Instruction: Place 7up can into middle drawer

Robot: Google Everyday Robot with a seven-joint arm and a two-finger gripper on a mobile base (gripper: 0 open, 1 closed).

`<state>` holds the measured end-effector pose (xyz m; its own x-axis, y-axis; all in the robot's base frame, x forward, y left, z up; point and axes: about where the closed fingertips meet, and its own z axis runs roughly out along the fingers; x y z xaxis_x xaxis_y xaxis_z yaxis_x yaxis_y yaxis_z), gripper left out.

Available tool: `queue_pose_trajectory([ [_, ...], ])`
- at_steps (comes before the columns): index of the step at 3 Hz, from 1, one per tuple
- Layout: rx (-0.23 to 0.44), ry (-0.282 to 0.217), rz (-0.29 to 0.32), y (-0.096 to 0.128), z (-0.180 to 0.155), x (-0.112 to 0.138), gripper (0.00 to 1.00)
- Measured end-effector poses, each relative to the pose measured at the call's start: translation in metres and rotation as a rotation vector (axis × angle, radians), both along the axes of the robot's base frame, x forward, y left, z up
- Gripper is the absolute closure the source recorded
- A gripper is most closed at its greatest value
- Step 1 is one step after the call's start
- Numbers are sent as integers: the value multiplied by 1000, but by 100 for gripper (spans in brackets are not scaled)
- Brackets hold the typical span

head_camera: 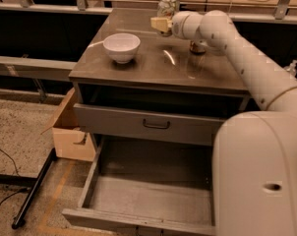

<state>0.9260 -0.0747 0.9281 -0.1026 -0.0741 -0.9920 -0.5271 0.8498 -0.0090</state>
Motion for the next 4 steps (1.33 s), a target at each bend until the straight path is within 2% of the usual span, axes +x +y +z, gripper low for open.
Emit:
queue_pose_trajectory([
  [1,32,19,97,-19,14,-64,100],
  [2,74,-1,232,-36,10,-129,100],
  [3,92,-58,301,-20,26,-150,100],
  [4,93,-60,305,-19,26,-150,100],
])
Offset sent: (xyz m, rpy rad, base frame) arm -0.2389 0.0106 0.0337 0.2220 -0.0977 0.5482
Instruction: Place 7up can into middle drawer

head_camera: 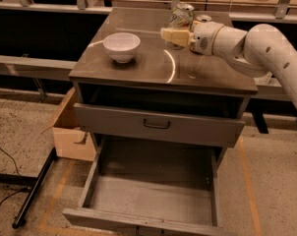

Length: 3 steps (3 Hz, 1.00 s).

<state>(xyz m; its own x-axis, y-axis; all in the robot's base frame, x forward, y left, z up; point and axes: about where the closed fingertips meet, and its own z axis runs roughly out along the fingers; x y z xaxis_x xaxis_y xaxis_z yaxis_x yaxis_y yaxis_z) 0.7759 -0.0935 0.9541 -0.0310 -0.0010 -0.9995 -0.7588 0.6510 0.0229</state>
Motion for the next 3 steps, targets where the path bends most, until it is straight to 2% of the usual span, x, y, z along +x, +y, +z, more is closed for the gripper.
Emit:
queue_pose_trajectory([
  [1,21,-17,85,10,4,-24,100],
  [2,63,-43,153,22,20,-70,100],
  [3,77,-31,201,42,14,-122,100],
])
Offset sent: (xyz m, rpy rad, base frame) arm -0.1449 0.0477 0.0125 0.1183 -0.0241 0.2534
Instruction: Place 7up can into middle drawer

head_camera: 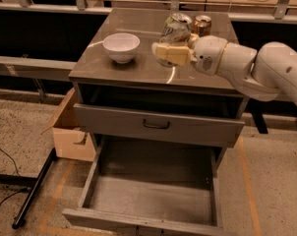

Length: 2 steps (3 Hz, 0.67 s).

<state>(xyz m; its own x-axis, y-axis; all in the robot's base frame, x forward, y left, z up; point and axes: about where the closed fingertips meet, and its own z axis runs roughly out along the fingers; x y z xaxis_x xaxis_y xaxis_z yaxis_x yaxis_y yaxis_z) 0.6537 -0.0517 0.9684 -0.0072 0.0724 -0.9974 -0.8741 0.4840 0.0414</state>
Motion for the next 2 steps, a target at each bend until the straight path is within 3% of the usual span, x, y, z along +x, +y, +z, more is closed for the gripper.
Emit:
queue_pose_trajectory([
  [1,-30,1,82,22,-29,-40,100],
  [2,-119,-70,136,44,-70,-62,100],
])
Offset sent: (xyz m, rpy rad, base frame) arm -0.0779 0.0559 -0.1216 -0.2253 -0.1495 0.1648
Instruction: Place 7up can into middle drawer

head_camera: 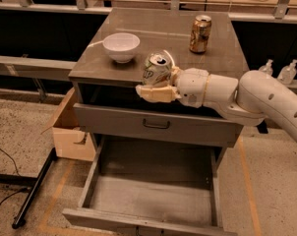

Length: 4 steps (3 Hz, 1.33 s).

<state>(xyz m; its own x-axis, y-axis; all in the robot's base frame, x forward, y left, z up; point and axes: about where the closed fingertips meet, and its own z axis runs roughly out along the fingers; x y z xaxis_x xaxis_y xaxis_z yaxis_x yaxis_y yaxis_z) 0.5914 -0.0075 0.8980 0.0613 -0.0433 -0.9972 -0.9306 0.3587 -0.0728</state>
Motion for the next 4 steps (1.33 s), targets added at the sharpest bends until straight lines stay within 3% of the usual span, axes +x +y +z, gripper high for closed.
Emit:
queue_pose_trajectory([
  [1,0,0,0,0,0,0,100],
  [2,-14,51,-1,4,-27,-18,100],
  [4,-2,81,112,23,-91,-78,100],
])
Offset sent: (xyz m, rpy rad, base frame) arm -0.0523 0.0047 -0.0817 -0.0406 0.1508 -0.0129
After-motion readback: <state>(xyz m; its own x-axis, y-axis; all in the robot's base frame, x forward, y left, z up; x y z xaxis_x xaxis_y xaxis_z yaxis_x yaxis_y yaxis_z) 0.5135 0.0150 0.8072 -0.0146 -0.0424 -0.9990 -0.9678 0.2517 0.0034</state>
